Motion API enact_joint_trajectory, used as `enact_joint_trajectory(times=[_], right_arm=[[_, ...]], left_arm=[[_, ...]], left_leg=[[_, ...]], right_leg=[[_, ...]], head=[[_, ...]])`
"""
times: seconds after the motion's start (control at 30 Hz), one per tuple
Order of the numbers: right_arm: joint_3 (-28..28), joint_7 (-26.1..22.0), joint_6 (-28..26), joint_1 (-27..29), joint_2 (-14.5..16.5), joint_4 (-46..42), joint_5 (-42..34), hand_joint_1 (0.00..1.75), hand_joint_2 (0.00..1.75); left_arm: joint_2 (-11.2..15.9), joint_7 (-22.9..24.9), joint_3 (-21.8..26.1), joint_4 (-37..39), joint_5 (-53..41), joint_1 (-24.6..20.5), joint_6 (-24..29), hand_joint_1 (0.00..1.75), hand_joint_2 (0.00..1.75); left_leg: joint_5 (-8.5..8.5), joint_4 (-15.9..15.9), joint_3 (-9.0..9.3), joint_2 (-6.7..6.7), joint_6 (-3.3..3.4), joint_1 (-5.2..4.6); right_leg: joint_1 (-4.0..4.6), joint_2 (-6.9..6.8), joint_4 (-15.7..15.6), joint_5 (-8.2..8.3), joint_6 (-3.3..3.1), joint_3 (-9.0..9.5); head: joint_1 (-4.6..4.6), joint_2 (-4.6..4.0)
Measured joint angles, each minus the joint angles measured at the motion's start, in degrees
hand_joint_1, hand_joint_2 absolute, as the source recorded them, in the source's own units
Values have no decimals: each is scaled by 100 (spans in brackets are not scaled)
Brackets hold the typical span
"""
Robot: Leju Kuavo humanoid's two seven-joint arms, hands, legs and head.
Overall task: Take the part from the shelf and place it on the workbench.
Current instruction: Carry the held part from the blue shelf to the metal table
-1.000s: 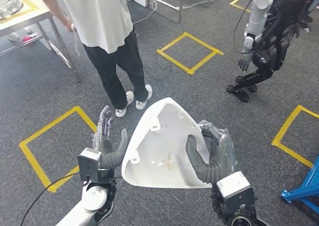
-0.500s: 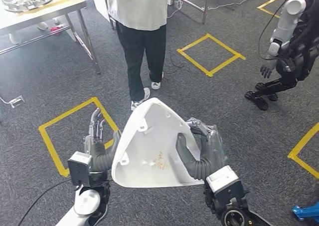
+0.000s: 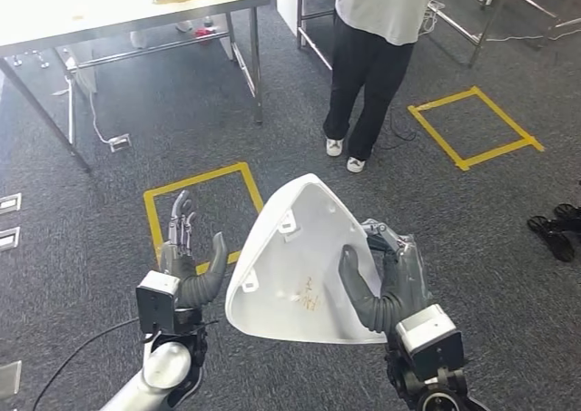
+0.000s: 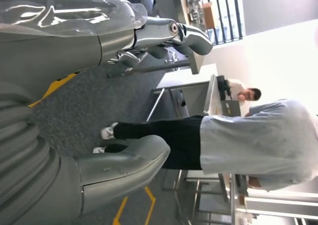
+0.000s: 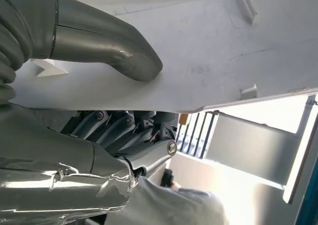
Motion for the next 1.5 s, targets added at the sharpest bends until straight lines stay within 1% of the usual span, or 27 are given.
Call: enact_joint_trajectory(times=[0.03,0.1,0.17,0.23,0.3,0.33,0.4,0.47,0.5,0.53,0.6,0.67,0.73,0.8,0.83,0.87,0.9,0.97,1.03,1.1,1.13,1.2,1.27,1.33,1.37,1.4,1.5], right_arm=[[0,1,6,-8,0,10,-8,175,175],[1,1,14,-35,2,26,-19,175,175],[3,-1,26,-64,6,38,-45,175,175],[5,-1,40,-74,9,51,-79,175,175],[8,1,53,-71,9,73,-91,175,175],[9,1,57,-69,9,84,-90,175,175],[11,1,60,-75,9,95,-89,175,175],[11,2,67,-85,10,99,-89,175,175],[10,3,83,-90,11,102,-90,175,175],[10,3,105,-92,11,107,-90,175,175],[7,1,143,-93,18,125,-91,175,175],[-1,-8,152,-94,26,144,-90,175,175],[-10,-12,154,-88,28,161,-89,175,175],[-18,5,152,-67,28,186,-92,175,175],[-24,21,149,-59,28,202,-95,175,175],[-29,37,144,-55,28,213,-97,175,175],[-33,50,138,-54,28,221,-96,175,175],[-37,69,122,-54,28,226,-84,175,175],[-40,93,113,-58,28,229,-76,175,175],[-42,115,111,-62,31,231,-84,175,175],[-43,122,111,-65,34,231,-87,175,175],[-45,128,115,-73,44,231,-93,175,175],[-50,148,119,-69,48,236,-113,175,175],[-62,194,119,-53,48,251,-178,175,175],[-70,218,118,-47,48,262,-217,175,175],[-77,239,118,-46,48,271,-255,175,175],[-86,274,118,-52,52,280,-295,175,175]], left_arm=[[6,15,1,-4,-16,6,2,0,175],[24,28,1,-26,-23,29,2,0,175],[38,46,-1,-50,-27,25,1,0,175],[42,82,-2,-58,-31,2,-5,0,175],[45,116,-2,-58,-32,2,-11,0,175],[49,122,-2,-58,-32,7,-13,0,175],[60,126,-2,-59,-33,8,-16,0,175],[66,150,-2,-68,-51,-6,-17,0,175],[67,190,-2,-74,-69,-18,-19,0,175],[68,256,-2,-80,-87,-29,-29,0,175],[69,411,-2,-82,-99,-42,-56,0,175],[63,509,-10,-78,-83,-65,-74,0,175],[45,554,-24,-70,-41,-109,-78,0,175],[27,597,-35,-51,36,-140,-73,0,175],[20,622,-39,-40,86,-146,-67,0,175],[14,649,-43,-30,137,-150,-57,0,175],[7,674,-47,-24,188,-158,-46,0,175],[-11,708,-64,-18,309,-199,-45,0,175],[-29,688,-89,-5,478,-254,-70,0,175],[-39,632,-99,8,626,-275,-86,0,175],[-39,608,-100,13,669,-277,-87,0,175],[-39,574,-104,24,722,-309,-91,0,175],[-41,544,-114,39,780,-343,-108,0,175],[-40,522,-126,64,875,-347,-166,0,175],[-37,513,-131,77,923,-346,-207,0,175],[-31,505,-132,85,951,-346,-251,0,175],[-5,451,-142,89,886,-367,-323,0,175]], left_leg=[[20,-3,-29,-72,-37,11],[54,-8,-80,-175,-117,20],[-89,220,-203,62,-172,-21],[-452,914,-545,459,-204,-40],[-712,1613,-891,614,-228,-20],[-700,1699,-928,638,-233,-13],[-408,1198,-640,699,-222,-11],[-112,337,-159,925,-173,-42],[-46,77,-20,1003,-142,-59],[-30,-58,44,1039,-110,-77],[-16,-74,35,904,-44,-75],[2,-103,57,783,18,-48],[13,-117,69,669,58,-29],[13,-113,67,530,75,-34],[13,-110,70,450,78,-38],[12,-106,78,371,77,-39],[10,-102,90,288,74,-39],[5,-87,94,128,56,-38],[21,-67,38,-17,8,-26],[65,-73,-22,-152,-67,-16],[58,-57,-43,-133,-100,-24],[-138,271,-200,152,-161,-52],[-504,1007,-565,506,-208,-37],[-676,1587,-863,621,-234,-11],[-616,1602,-870,641,-237,-3],[-455,1361,-745,649,-231,1],[1,195,-126,689,-169,-9]], right_leg=[[4,26,-82,-22,-9,50],[-7,-119,-171,-24,-25,113],[-38,-286,-250,17,-62,146],[-27,-463,-288,36,-96,154],[-2,-643,-288,34,-108,141],[5,-730,-288,31,-108,138],[9,-888,-287,22,-99,148],[38,-1015,-283,-4,-65,166],[56,-1065,-280,-16,-43,173],[78,-1118,-278,-30,-17,181],[83,-1201,-278,-57,42,201],[58,-1005,-96,-214,111,134],[39,-658,570,-569,150,-172],[41,-526,1352,-842,161,-557],[42,-508,1509,-828,156,-652],[43,-495,1433,-703,144,-639],[43,-464,1135,-483,125,-524],[26,-210,322,-67,73,-191],[17,-7,-145,49,33,20],[13,-80,-215,22,2,77],[-1,-144,-241,38,-20,101],[-31,-275,-304,73,-61,134],[-16,-395,-318,80,-78,141],[-3,-495,-314,74,-85,135],[-1,-535,-312,71,-86,135],[-1,-562,-310,67,-83,138],[22,-599,-297,42,-41,140]], head=[[11,0],[25,0],[-42,0],[-141,0],[-203,0],[-228,0],[-282,0],[-342,0],[-350,0],[-346,0],[-312,0],[-285,0],[-214,0],[-153,0],[-135,0],[-121,0],[-105,0],[-87,0],[-82,0],[-84,0],[-89,0],[-169,0],[-259,0],[-299,0],[-317,0],[-342,0],[-400,0]])
